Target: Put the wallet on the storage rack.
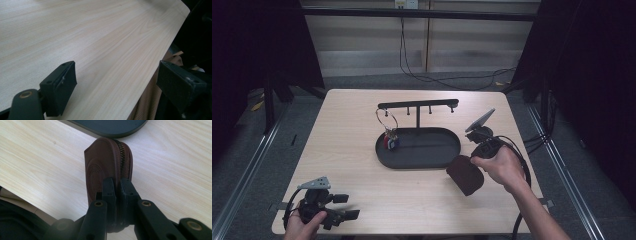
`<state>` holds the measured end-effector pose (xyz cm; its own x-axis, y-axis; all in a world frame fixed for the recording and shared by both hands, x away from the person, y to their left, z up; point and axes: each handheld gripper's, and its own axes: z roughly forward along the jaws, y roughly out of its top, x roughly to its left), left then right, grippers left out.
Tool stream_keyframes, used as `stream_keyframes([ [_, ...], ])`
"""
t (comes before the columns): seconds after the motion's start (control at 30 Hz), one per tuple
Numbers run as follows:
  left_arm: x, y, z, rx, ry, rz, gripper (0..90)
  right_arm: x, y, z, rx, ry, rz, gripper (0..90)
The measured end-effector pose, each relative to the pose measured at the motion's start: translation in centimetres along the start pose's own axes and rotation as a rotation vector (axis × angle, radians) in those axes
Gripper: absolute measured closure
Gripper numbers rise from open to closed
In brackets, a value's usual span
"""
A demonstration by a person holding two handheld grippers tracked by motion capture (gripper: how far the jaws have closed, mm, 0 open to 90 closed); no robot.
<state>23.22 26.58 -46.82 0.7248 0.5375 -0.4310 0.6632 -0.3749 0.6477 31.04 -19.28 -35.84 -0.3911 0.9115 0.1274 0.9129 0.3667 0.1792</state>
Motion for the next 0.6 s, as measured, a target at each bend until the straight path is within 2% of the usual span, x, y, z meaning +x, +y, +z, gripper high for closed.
stream_keyframes([
  [0.13, -0.1, 0.0, 0.0, -0.002, -0.007, 0.010, 16.2, 0.1, 0.2, -0.4, -0.002, -0.009, -0.004, 83.6],
  [0.27, -0.3, 0.0, 0.1, 0.019, 0.007, 0.035, 16.2, 0.3, 0.4, -0.9, -0.012, -0.019, -0.005, 83.6],
  [0.6, -0.2, -0.1, -0.1, 0.010, 0.012, 0.034, 16.3, 0.3, 2.0, -2.0, -0.009, -0.033, -0.005, 83.5],
])
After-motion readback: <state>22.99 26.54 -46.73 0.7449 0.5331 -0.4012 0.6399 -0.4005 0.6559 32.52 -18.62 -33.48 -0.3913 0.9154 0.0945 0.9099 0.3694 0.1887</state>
